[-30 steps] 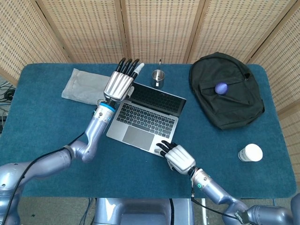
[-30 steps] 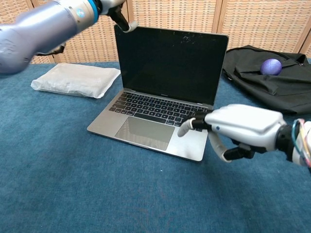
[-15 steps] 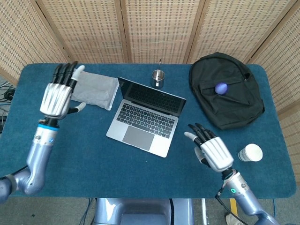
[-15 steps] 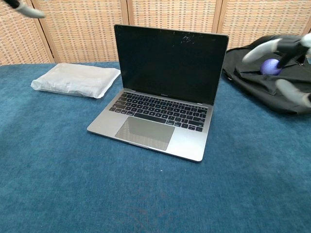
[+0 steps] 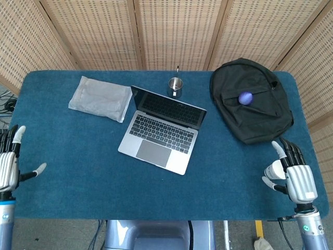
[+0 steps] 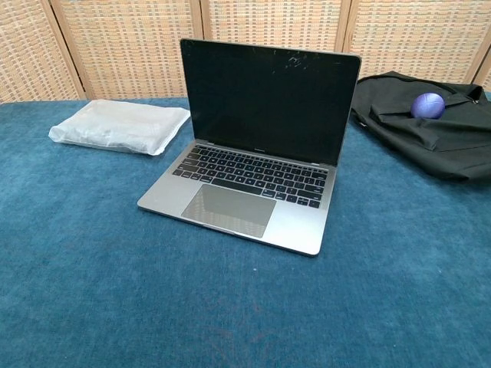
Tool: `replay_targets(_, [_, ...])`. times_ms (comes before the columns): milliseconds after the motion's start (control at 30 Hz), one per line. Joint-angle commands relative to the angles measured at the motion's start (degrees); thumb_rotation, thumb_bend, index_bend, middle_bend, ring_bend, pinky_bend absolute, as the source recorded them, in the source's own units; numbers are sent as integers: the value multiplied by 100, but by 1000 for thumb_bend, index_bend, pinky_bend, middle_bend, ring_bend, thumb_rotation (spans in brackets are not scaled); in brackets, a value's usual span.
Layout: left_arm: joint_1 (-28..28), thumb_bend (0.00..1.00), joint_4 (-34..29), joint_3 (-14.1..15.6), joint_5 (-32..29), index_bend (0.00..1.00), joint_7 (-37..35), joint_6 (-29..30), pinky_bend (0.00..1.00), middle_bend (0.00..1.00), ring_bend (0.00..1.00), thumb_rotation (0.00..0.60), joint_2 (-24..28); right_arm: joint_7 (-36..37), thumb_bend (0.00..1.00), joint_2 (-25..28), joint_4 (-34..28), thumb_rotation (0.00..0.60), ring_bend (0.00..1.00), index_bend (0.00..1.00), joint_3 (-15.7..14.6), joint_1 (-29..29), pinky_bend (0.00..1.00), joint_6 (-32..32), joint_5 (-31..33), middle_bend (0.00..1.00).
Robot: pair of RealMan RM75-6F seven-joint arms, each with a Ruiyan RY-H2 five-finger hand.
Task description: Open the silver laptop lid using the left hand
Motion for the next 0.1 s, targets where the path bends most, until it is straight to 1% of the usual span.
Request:
replay_targets(33, [234, 0, -22, 234, 290, 0, 103, 142, 0, 0, 0, 600, -53, -124, 0, 71, -160, 600, 0, 5, -108, -171, 7, 119, -67, 0])
replay_targets(100, [317, 0, 18, 339, 455, 0, 141, 151, 0, 0, 0, 600, -97, -247, 0, 139, -299, 600, 0, 0, -170, -242, 0, 156, -149, 0])
